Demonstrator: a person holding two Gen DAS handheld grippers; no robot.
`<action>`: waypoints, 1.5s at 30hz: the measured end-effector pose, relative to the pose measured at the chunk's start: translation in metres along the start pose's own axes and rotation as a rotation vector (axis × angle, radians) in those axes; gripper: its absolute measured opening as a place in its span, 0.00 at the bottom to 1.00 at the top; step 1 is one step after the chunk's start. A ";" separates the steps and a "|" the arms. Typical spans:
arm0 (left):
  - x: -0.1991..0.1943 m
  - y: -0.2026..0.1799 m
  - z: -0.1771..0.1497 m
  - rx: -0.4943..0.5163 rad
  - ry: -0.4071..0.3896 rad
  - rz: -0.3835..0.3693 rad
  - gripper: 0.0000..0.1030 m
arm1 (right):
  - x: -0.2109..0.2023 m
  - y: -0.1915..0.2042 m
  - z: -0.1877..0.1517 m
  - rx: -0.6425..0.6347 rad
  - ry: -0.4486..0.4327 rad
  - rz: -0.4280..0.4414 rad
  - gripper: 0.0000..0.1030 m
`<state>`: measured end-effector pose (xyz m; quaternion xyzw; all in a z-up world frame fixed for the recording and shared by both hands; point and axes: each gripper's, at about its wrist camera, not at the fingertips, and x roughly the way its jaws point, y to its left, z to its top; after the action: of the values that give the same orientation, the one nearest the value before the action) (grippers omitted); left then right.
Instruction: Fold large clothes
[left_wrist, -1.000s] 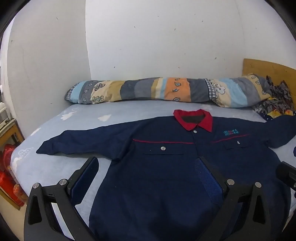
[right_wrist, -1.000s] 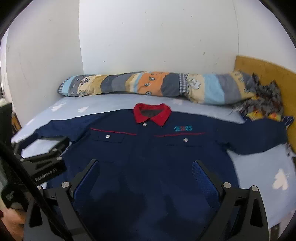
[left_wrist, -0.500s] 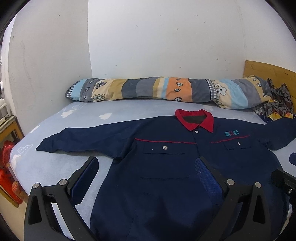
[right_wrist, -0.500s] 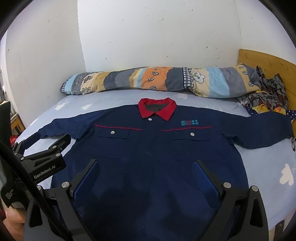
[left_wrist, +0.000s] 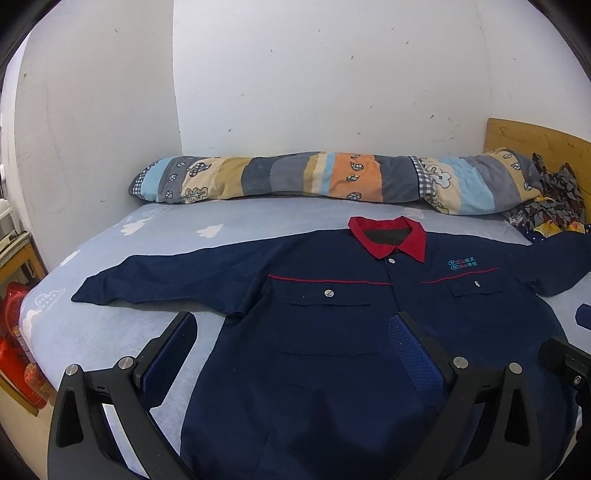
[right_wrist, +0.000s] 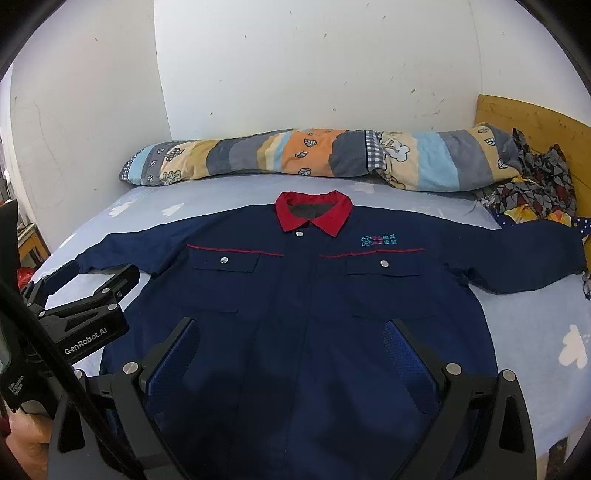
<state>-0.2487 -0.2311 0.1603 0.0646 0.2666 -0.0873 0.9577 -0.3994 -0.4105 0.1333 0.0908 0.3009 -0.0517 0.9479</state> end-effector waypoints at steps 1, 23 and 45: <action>0.001 0.000 0.000 0.001 0.004 -0.002 1.00 | -0.001 0.001 -0.001 -0.018 -0.017 0.022 0.98; 0.004 -0.003 -0.010 0.019 0.018 -0.013 1.00 | 0.009 0.001 -0.002 -0.007 0.020 0.004 0.98; 0.002 -0.009 -0.015 0.038 0.030 -0.041 1.00 | 0.005 -0.011 -0.004 0.028 0.036 -0.013 0.98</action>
<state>-0.2569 -0.2378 0.1455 0.0785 0.2803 -0.1108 0.9503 -0.3994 -0.4204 0.1253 0.1031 0.3178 -0.0606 0.9406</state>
